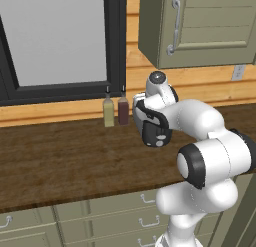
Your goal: Start the toaster. Once the lever pops up, take the bread to the plate on the dining counter.
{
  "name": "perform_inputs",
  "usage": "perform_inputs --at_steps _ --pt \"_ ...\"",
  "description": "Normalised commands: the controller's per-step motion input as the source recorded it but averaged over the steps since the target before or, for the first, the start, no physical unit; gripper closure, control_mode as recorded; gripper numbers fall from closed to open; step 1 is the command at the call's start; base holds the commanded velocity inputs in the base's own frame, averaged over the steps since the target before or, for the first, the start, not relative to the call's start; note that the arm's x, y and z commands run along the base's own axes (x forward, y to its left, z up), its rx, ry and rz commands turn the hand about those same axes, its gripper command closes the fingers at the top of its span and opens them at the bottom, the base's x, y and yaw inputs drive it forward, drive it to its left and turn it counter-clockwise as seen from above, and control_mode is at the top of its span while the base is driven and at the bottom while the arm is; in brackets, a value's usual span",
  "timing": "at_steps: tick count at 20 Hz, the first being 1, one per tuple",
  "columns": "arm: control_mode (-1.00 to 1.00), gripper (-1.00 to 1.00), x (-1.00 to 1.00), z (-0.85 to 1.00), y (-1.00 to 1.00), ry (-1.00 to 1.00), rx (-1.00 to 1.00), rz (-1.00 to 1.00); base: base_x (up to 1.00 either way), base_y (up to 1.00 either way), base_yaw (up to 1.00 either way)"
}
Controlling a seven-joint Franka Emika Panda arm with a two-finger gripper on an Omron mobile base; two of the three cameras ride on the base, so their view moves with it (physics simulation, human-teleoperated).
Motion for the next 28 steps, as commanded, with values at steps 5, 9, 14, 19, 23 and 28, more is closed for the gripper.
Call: perform_inputs --at_steps 5,9,14,19,23,28 --pt "-1.0 -1.0 0.0 0.0 0.0 0.0 0.0 0.0 0.0 0.0 0.0" --pt "-1.0 -1.0 0.0 0.0 0.0 0.0 0.0 0.0 0.0 0.0 0.0" --pt "-1.0 -1.0 0.0 0.0 0.0 0.0 0.0 0.0 0.0 0.0 0.0" --pt "-1.0 -1.0 0.0 0.0 0.0 0.0 0.0 0.0 0.0 0.0 0.0" --pt "-1.0 -1.0 0.0 0.0 0.0 0.0 0.0 0.0 0.0 0.0 0.0" --pt "-1.0 -1.0 0.0 0.0 0.0 0.0 0.0 0.0 0.0 0.0 0.0"
